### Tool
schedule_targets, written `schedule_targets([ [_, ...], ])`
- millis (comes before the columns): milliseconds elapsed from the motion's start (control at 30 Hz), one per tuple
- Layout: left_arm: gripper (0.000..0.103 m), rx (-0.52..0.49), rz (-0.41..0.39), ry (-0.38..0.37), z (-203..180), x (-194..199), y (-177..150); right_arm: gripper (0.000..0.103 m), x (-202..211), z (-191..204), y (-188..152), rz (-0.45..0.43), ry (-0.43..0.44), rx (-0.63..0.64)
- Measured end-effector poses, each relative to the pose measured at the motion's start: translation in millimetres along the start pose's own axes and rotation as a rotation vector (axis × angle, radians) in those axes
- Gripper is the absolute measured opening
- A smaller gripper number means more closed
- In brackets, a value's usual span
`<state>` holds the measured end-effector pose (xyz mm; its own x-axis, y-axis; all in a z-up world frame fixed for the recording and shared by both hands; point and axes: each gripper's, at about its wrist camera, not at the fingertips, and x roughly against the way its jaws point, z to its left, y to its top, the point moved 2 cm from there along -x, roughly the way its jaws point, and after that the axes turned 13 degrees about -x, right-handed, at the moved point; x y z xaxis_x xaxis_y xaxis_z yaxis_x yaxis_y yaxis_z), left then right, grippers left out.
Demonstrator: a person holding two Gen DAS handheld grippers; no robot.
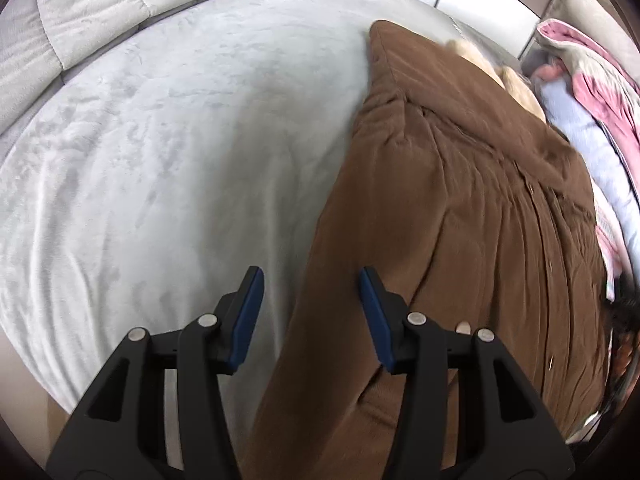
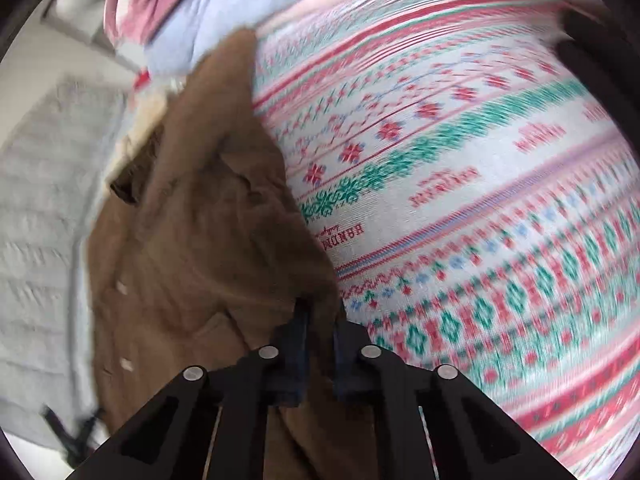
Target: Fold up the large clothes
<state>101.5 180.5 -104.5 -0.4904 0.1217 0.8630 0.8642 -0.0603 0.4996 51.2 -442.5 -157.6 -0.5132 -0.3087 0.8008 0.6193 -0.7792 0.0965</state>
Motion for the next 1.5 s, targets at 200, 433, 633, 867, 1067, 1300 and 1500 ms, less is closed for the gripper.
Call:
schedule_targets([
  [200,0.037,-0.070,-0.006,-0.010,-6.5,6.5,-9.7,0.005,0.5,-23.7,-11.5,-0.015,-0.119,0.040],
  [433,0.043,0.001,-0.038,-0.093,12.3,24.9,-25.3,0.040,38.6,-1.1,-47.5,-0.082,-0.157,0.290],
  [633,0.069,0.106,-0.043,-0.152,28.1,42.7,-69.0,0.058,75.2,-24.5,-71.8,-0.027,-0.024,0.226],
  [867,0.068,0.106,-0.102,-0.256,25.5,70.9,-118.3,0.058,88.8,-85.7,-113.2,0.074,0.126,0.061],
  [1067,0.052,0.167,-0.047,-0.287,33.2,59.8,-136.5,0.058,87.9,-106.7,-125.0,0.087,0.161,-0.026],
  [1300,0.039,0.103,-0.072,-0.209,18.6,58.1,-133.9,0.057,86.4,-96.9,-131.5,0.068,0.173,0.015],
  [1500,0.035,0.057,-0.140,-0.157,13.0,68.7,-128.5,0.057,95.4,-97.1,-130.8,0.052,0.227,0.020],
])
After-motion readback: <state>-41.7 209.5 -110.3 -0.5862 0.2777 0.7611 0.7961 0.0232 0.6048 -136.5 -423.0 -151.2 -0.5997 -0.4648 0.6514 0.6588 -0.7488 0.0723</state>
